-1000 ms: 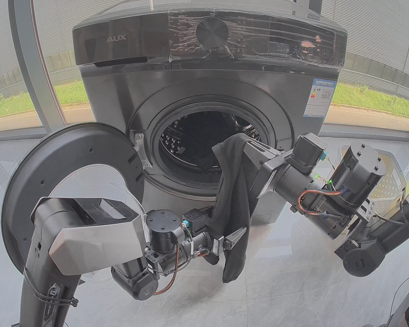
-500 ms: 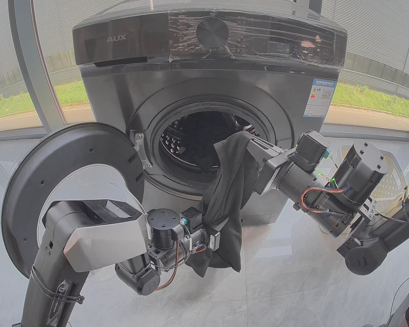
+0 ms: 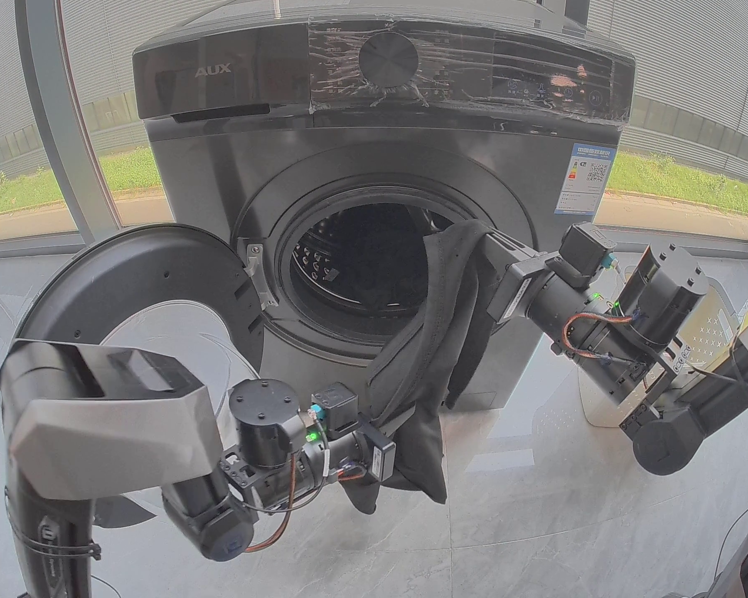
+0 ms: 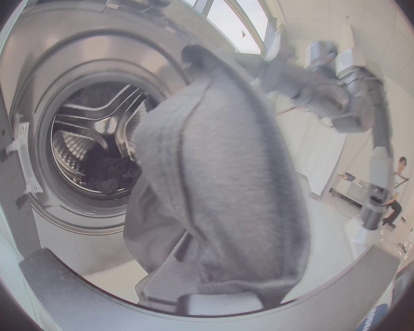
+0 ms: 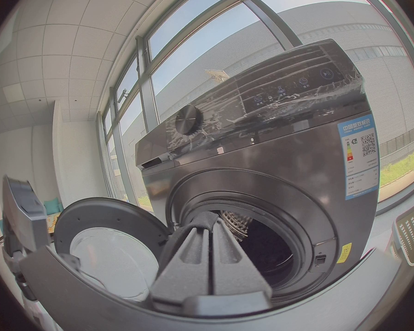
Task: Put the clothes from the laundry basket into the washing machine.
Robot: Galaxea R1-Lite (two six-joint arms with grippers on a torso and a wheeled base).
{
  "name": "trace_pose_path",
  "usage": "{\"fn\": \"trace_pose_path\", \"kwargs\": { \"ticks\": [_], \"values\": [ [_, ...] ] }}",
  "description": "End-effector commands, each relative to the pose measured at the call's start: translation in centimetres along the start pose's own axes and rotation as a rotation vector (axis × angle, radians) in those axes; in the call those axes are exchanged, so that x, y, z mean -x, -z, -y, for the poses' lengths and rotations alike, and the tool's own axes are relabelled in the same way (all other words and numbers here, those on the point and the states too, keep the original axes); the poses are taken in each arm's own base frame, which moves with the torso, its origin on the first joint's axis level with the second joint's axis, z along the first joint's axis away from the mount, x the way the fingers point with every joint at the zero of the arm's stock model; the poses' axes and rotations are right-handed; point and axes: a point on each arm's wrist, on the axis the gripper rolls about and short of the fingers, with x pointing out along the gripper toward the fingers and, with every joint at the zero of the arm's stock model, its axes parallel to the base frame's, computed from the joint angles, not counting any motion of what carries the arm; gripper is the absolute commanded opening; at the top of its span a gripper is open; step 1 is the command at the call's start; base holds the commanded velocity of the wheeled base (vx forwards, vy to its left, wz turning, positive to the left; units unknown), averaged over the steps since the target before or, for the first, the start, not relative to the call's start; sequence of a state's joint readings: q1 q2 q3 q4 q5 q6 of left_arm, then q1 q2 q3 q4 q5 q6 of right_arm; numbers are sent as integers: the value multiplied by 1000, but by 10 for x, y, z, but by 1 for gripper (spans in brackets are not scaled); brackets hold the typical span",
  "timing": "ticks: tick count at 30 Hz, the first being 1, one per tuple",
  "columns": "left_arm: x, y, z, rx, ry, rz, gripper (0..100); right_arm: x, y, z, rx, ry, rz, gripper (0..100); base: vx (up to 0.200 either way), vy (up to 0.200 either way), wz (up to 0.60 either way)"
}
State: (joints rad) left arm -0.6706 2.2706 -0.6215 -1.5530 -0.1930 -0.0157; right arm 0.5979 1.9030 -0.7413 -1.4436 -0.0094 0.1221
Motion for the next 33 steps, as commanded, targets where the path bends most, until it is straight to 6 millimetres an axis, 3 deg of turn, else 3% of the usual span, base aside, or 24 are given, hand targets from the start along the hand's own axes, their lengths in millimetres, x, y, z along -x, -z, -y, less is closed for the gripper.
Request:
{"fn": "trace_pose_path", "kwargs": {
  "ticks": [1, 5, 14, 19, 25, 26, 31, 33],
  "values": [
    [59, -48, 36, -11, 128, 57, 0, -10, 18, 28, 20, 75, -34, 0, 0, 0, 0],
    [73, -54, 47, -15, 167, 64, 0, -13, 35, 36, 21, 96, -73, 0, 0, 0, 0],
    [79, -67, 43, -19, 145, 113, 0, -12, 69, 40, 19, 104, -169, 0, 0, 0, 0],
    [81, -73, 38, -24, 122, 136, 0, -7, 85, 32, 13, 86, -221, 0, 0, 0, 0],
    [78, -75, 31, -17, 43, 148, 0, 7, 93, 7, 1, 18, -277, 0, 0, 0, 0],
    [78, -75, 31, -17, 43, 148, 0, 7, 93, 7, 1, 17, -279, 100, 0, 0, 0],
    [78, -75, 24, -8, 19, 151, 0, 10, 91, -1, -9, 2, -279, 100, 0, 0, 0],
    [78, -77, 13, -8, -17, 163, 0, 22, 88, 4, -2, 17, -313, 100, 0, 0, 0]
  ]
}}
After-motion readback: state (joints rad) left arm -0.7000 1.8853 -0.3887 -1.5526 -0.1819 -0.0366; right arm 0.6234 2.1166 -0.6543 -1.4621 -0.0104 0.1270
